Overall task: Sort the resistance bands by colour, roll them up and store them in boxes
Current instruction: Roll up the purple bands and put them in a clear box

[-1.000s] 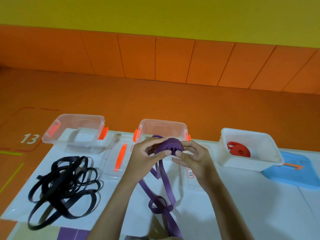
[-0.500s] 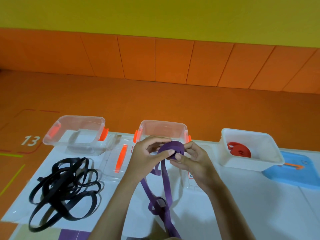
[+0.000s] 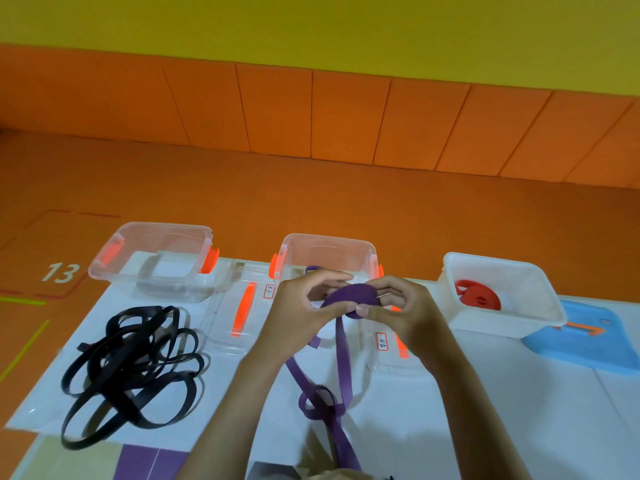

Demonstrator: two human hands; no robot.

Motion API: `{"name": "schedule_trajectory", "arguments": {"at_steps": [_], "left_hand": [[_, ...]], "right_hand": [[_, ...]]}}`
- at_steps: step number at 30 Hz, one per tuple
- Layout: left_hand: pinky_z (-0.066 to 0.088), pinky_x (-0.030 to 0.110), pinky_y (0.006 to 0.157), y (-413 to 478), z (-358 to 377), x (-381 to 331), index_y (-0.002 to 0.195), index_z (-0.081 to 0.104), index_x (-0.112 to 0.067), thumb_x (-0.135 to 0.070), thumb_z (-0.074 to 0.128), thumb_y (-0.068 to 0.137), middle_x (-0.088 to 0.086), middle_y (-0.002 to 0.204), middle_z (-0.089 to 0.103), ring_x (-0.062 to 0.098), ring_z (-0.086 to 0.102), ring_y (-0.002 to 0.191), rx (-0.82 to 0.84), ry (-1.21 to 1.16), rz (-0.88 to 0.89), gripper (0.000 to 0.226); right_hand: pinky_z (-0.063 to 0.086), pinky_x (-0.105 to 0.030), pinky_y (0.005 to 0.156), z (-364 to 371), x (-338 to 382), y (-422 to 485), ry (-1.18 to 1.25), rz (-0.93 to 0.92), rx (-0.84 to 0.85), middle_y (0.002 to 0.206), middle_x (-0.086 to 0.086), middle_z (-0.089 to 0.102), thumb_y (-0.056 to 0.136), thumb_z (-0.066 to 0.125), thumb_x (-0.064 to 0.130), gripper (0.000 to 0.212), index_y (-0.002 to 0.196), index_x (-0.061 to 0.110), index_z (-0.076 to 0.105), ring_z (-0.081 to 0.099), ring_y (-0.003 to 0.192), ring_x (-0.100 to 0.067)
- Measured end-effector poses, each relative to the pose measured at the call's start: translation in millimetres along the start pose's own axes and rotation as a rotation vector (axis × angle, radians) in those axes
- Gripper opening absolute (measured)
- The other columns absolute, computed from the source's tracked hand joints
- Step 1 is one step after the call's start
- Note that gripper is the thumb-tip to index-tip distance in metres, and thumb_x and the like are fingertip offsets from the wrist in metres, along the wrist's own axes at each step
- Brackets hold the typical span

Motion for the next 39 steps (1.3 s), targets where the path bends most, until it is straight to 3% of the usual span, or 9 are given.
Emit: {"name": "schedule_trajectory", "arguments": {"at_steps": [4, 8, 14, 19, 23, 29, 32, 36, 39], "left_hand": [[0.06, 0.022, 0.088, -8.7, -5.9, 3.2, 0.111, 0.08, -0.034, -0.022, 0.09, 0.08, -0.007, 0.109, 0.081, 0.016, 0.077, 0.104, -0.124, -0.234, -0.014, 0.035], [0.058, 0.02, 0.085, -12.8, -13.3, 4.4, 0.109, 0.082, -0.037, -0.017, 0.09, 0.08, -0.008, 0.107, 0.081, 0.015, 0.076, 0.103, -0.133, -0.242, -0.049, 0.036], [0.058, 0.02, 0.089, -13.0, -11.6, 9.1, 0.102, 0.081, -0.038, -0.019, 0.09, 0.08, -0.015, 0.1, 0.08, 0.011, 0.075, 0.101, -0.075, -0.061, -0.043, 0.031], [0.06, 0.028, 0.095, -14.2, -3.7, 11.9, 0.114, 0.08, -0.036, -0.027, 0.09, 0.081, -0.014, 0.11, 0.079, 0.015, 0.074, 0.109, -0.048, -0.103, -0.041, 0.036], [0.059, 0.022, 0.089, -15.9, -3.8, 12.8, 0.12, 0.078, -0.039, -0.022, 0.09, 0.083, -0.01, 0.115, 0.08, 0.013, 0.075, 0.11, -0.019, -0.247, -0.095, 0.043], [0.063, 0.043, 0.092, -11.8, 1.4, 16.7, 0.119, 0.077, -0.022, -0.016, 0.089, 0.084, -0.01, 0.107, 0.08, 0.015, 0.076, 0.104, 0.06, -0.053, -0.133, 0.037], [0.062, 0.039, 0.093, -11.9, 5.0, 14.2, 0.115, 0.077, -0.023, -0.017, 0.089, 0.084, -0.009, 0.106, 0.08, 0.015, 0.076, 0.103, 0.075, -0.078, -0.111, 0.034], [0.059, 0.035, 0.098, -8.0, 6.5, 12.6, 0.119, 0.076, -0.021, -0.026, 0.09, 0.083, -0.005, 0.113, 0.08, 0.017, 0.075, 0.111, 0.066, -0.133, -0.103, 0.039], [0.062, 0.029, 0.091, -5.4, 1.7, 16.1, 0.115, 0.077, -0.017, -0.016, 0.09, 0.082, -0.002, 0.108, 0.081, 0.018, 0.077, 0.104, 0.091, -0.165, -0.143, 0.036]], "right_hand": [[0.06, -0.026, 0.087, 5.5, -4.3, -2.7, 0.242, 0.062, -0.038, 0.107, -0.002, 0.079, 0.082, 0.087, 0.022, 0.025, 0.104, 0.026, 0.078, 0.075, 0.104, -0.02], [0.059, -0.04, 0.1, 30.9, -28.0, -9.0, 0.515, 0.247, 0.003, 0.113, -0.018, 0.077, 0.077, 0.089, 0.016, 0.03, 0.106, 0.014, 0.078, 0.073, 0.112, -0.035], [0.061, -0.023, 0.08, 14.9, -11.9, -8.6, 0.028, 0.063, -0.018, 0.099, 0.005, 0.08, 0.08, 0.09, 0.019, 0.024, 0.1, 0.028, 0.08, 0.075, 0.101, -0.015], [0.062, -0.022, 0.071, 4.4, -20.1, -10.1, 0.172, 0.118, -0.096, 0.095, -0.001, 0.08, 0.079, 0.089, 0.009, 0.024, 0.099, 0.016, 0.078, 0.078, 0.095, -0.019], [0.062, -0.025, 0.075, 4.0, -33.0, -12.1, 0.357, 0.207, -0.115, 0.099, -0.011, 0.08, 0.075, 0.092, 0.012, 0.029, 0.1, 0.007, 0.076, 0.078, 0.096, -0.028], [0.059, -0.016, 0.082, -3.8, -9.2, -12.7, -0.097, 0.053, -0.048, 0.1, 0.027, 0.075, 0.072, 0.09, 0.047, 0.043, 0.109, 0.04, 0.069, 0.07, 0.102, 0.0], [0.061, -0.019, 0.08, -10.8, 0.9, -10.5, -0.149, -0.037, -0.046, 0.095, 0.026, 0.076, 0.077, 0.086, 0.039, 0.028, 0.1, 0.041, 0.071, 0.072, 0.098, -0.004], [0.059, -0.017, 0.072, -12.6, -7.3, -12.7, 0.094, 0.006, -0.132, 0.095, 0.014, 0.08, 0.079, 0.086, 0.027, 0.025, 0.102, 0.025, 0.075, 0.074, 0.095, -0.008], [0.061, -0.022, 0.074, -2.9, -24.1, -14.9, 0.279, 0.129, -0.134, 0.098, 0.003, 0.081, 0.079, 0.085, 0.023, 0.03, 0.106, 0.015, 0.075, 0.076, 0.099, -0.017]]}}
Point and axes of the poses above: each hand's wrist, its own y-axis towards the middle knuckle, its own z-axis out of the palm, x = y × z, the point moved 8 cm from there along y, towards the middle knuckle
